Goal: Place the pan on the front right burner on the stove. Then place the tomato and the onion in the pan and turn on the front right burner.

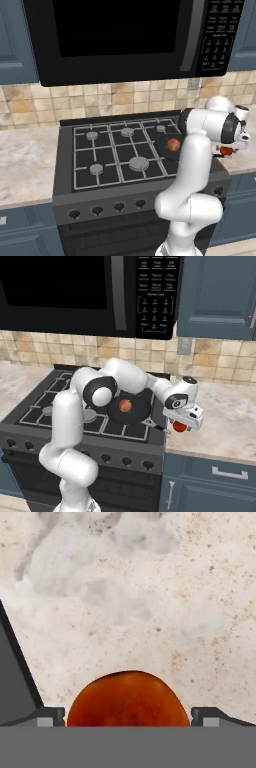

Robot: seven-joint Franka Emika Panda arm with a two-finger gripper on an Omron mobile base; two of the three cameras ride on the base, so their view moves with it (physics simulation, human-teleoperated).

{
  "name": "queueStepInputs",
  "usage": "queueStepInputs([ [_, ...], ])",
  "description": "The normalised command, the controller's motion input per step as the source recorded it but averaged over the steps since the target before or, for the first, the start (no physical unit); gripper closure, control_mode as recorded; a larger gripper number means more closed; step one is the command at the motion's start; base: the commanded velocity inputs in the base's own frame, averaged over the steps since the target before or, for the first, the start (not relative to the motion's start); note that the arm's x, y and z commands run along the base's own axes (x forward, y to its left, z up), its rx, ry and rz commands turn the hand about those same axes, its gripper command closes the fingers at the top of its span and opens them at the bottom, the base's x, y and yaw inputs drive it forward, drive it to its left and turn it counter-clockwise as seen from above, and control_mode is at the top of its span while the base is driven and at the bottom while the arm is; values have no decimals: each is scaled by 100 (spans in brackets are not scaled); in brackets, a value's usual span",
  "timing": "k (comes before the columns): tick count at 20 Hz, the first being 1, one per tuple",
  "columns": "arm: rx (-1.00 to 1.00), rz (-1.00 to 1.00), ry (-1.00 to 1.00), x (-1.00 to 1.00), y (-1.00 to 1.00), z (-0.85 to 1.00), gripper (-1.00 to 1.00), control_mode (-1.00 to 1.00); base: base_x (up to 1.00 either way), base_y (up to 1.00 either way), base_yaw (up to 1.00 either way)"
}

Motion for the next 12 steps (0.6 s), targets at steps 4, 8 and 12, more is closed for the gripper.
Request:
queueStepInputs([
  [4,0,0,5,0,0,-27,100,-100,0,0,0],
  [8,0,0,0,0,0,-5,100,-100,0,0,0],
  [12,0,0,-1,-5,4,29,100,-100,0,0,0],
])
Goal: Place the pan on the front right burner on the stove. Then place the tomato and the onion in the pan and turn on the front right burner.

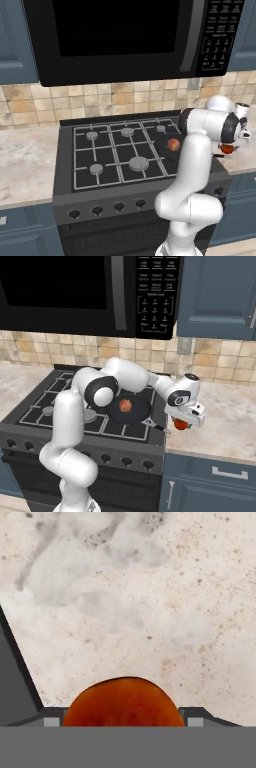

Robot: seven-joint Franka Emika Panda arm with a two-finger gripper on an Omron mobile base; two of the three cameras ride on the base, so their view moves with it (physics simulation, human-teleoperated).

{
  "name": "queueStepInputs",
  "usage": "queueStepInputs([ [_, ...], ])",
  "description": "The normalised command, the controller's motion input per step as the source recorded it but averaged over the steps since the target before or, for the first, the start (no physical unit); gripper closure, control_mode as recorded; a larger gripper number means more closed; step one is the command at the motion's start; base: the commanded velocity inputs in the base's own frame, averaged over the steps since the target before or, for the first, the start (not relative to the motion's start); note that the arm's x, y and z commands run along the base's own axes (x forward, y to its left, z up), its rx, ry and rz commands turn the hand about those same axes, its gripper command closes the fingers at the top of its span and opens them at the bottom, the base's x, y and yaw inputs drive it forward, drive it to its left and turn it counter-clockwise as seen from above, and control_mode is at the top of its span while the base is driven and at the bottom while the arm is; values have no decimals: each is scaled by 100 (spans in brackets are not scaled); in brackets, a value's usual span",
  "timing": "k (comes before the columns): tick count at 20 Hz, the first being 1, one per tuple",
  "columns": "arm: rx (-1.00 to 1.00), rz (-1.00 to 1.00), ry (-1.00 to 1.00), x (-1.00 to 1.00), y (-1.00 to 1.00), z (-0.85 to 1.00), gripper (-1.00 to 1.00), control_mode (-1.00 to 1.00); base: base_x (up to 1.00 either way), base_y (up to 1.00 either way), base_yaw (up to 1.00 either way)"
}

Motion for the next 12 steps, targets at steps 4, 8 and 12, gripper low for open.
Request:
queueStepInputs([
  [4,0,0,-8,-1,31,74,100,-100,0,0,0],
  [8,0,0,-5,0,46,49,100,-100,0,0,0],
  [12,0,0,-2,0,62,25,100,-100,0,0,0],
])
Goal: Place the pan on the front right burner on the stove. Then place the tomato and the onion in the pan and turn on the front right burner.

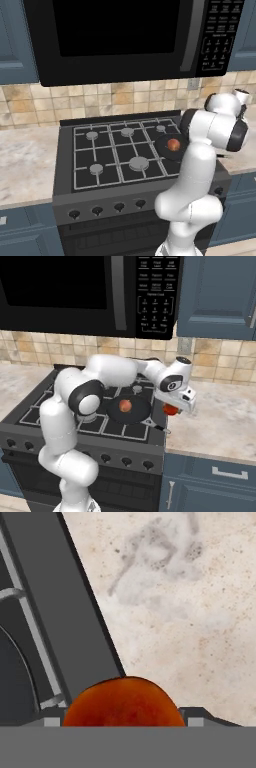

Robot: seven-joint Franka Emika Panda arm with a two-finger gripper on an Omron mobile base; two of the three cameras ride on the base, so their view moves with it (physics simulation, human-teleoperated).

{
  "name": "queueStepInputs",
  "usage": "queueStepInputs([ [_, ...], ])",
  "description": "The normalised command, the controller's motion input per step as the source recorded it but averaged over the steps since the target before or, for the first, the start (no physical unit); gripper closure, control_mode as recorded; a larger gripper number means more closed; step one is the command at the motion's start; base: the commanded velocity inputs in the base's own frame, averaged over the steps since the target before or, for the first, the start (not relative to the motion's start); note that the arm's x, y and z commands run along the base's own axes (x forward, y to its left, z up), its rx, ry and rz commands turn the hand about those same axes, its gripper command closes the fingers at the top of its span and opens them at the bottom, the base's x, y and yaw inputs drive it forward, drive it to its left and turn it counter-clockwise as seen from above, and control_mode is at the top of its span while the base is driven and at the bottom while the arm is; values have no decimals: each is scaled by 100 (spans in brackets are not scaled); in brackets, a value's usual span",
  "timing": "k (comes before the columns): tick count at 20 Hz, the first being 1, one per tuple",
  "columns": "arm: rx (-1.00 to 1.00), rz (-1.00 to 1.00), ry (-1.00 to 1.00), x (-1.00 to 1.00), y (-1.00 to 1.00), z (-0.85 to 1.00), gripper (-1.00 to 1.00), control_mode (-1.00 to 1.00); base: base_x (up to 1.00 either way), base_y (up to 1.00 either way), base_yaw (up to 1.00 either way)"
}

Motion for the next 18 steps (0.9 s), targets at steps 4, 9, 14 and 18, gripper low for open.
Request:
queueStepInputs([
  [4,0,0,0,-1,71,16,100,-100,0,0,0],
  [9,0,0,0,0,69,3,100,-100,0,0,0],
  [14,0,0,0,0,65,0,100,-100,0,0,0],
  [18,0,0,0,0,56,0,100,-100,0,0,0],
])
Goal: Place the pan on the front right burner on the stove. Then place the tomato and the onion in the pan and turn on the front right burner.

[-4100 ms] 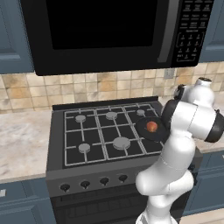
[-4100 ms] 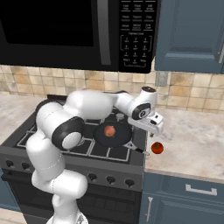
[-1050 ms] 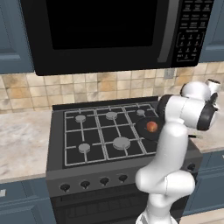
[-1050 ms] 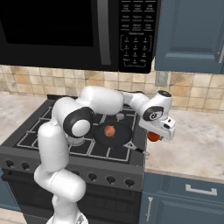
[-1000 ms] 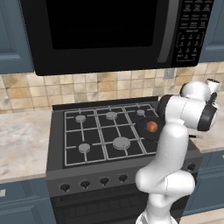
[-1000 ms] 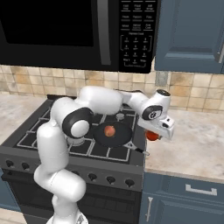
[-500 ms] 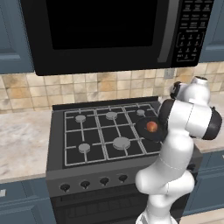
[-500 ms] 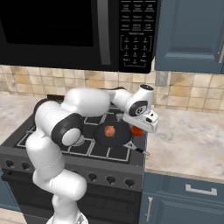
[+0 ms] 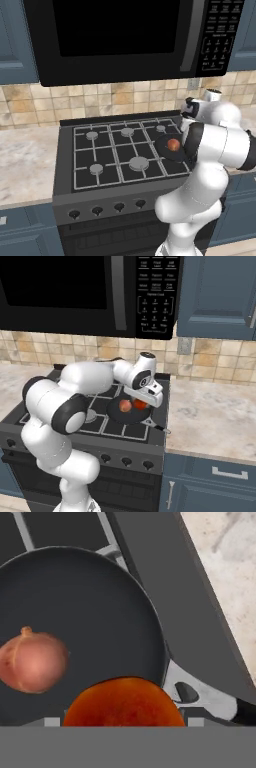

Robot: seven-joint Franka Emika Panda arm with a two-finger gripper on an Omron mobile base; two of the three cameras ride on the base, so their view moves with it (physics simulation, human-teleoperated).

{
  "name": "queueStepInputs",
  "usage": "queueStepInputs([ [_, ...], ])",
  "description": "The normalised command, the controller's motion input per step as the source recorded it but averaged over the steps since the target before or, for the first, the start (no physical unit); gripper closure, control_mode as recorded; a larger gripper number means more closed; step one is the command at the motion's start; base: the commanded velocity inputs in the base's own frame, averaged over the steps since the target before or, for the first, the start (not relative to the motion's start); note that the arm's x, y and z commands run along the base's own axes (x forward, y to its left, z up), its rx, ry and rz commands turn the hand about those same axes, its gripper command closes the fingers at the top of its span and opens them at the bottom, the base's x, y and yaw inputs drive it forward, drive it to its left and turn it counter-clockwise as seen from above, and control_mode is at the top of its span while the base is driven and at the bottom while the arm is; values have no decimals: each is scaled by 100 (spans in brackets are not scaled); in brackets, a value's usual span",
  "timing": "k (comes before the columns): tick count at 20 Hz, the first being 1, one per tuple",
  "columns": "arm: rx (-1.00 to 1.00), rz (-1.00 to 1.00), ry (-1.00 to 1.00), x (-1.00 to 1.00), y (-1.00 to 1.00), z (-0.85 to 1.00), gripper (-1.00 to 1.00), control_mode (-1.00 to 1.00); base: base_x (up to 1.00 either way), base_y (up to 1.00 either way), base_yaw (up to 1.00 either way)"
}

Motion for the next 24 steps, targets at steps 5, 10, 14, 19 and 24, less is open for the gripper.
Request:
queueStepInputs([
  [5,0,0,0,0,38,0,100,-100,0,0,0],
  [10,0,0,5,0,8,-14,100,-100,0,0,0],
  [14,0,0,9,1,0,-19,100,-100,0,0,0],
  [19,0,0,12,7,0,-27,100,-100,0,0,0],
  [24,1,0,11,18,0,-26,100,-100,0,0,0],
])
